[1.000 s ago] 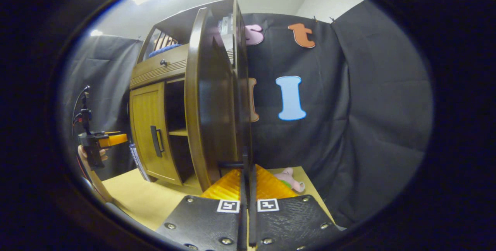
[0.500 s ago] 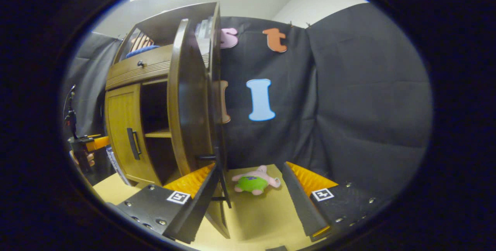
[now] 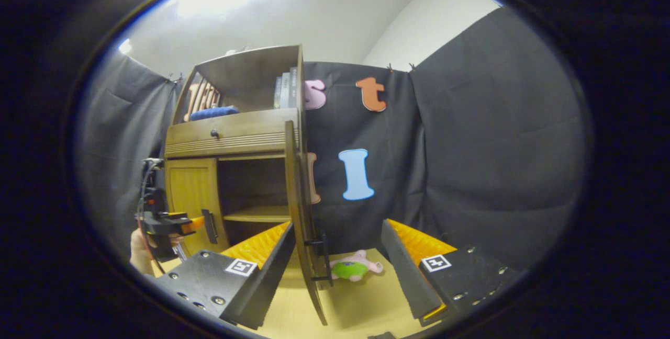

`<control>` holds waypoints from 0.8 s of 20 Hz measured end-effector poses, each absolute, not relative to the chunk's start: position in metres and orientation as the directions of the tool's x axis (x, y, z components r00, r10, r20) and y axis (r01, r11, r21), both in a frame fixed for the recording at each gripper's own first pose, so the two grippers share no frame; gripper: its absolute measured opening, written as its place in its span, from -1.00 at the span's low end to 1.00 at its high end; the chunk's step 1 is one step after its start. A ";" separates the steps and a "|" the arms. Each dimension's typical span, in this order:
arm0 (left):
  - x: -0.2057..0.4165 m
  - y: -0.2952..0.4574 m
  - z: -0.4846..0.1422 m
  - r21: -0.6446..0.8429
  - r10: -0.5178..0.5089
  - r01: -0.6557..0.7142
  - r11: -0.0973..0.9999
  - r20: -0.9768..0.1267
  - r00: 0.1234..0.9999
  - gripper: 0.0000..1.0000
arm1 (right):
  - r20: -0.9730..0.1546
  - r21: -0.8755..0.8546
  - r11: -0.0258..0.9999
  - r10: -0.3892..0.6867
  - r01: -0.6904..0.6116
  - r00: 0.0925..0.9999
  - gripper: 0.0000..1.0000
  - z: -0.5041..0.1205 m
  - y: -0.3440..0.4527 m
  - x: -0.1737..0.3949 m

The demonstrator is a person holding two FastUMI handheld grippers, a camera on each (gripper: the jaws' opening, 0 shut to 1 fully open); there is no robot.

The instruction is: Open the right door of the double-door shoe cabinet with the right hand, and open the left door with the left hand.

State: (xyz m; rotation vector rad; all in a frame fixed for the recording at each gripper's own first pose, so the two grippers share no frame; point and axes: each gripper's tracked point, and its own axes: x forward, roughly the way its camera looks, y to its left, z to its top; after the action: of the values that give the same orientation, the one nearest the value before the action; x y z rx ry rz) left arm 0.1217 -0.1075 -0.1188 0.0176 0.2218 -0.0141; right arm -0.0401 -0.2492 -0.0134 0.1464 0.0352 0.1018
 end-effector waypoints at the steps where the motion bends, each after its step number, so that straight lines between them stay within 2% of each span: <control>1: 0.129 -0.111 -0.120 0.013 -0.013 0.016 1.000 -0.212 0.977 0.86 | -0.009 0.137 0.983 0.122 -0.119 0.993 0.97 -0.006 -0.246 -0.041; 3: 0.140 -0.114 -0.125 0.023 0.000 0.004 1.000 -0.205 0.979 0.84 | 0.022 0.120 0.981 0.153 -0.154 0.988 0.97 0.006 -0.230 -0.051; 5: 0.148 -0.114 -0.134 0.042 0.019 -0.009 0.999 -0.224 0.974 0.84 | 0.035 0.097 0.976 0.191 -0.194 0.981 0.87 0.011 -0.214 -0.058; 7: 0.153 -0.118 -0.142 0.034 0.005 0.004 0.999 -0.236 0.972 0.86 | 0.054 0.071 0.972 0.221 -0.224 0.974 1.00 0.022 -0.198 -0.065; 10: 0.167 -0.107 -0.148 0.018 0.033 -0.030 0.999 -0.214 0.976 0.67 | 0.066 0.025 0.970 0.240 -0.242 0.969 0.87 0.031 -0.185 -0.074; 11: 0.168 -0.101 -0.157 0.028 0.051 -0.046 0.999 -0.236 0.970 0.62 | 0.067 0.028 0.970 0.241 -0.243 0.968 0.89 0.033 -0.184 -0.075; 12: 0.165 -0.101 -0.168 0.018 0.046 -0.043 0.999 -0.294 0.955 0.48 | 0.068 0.037 0.968 0.245 -0.247 0.967 0.92 0.036 -0.181 -0.075; 13: 0.165 -0.100 -0.159 0.016 0.045 -0.043 0.999 -0.250 0.967 0.46 | 0.068 0.049 0.968 0.243 -0.247 0.968 0.92 0.038 -0.181 -0.076; 16: 0.169 -0.108 -0.152 -0.014 -0.015 0.012 1.000 -0.225 0.974 0.12 | 0.056 0.072 0.975 0.208 -0.212 0.976 0.92 0.040 -0.190 -0.071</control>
State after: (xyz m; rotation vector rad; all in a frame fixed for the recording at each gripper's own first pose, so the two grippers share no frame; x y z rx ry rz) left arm 0.1694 -0.1082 -0.1524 -0.0127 0.2275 -0.0133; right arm -0.0707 -0.1901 0.0400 0.0777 -0.0486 0.2122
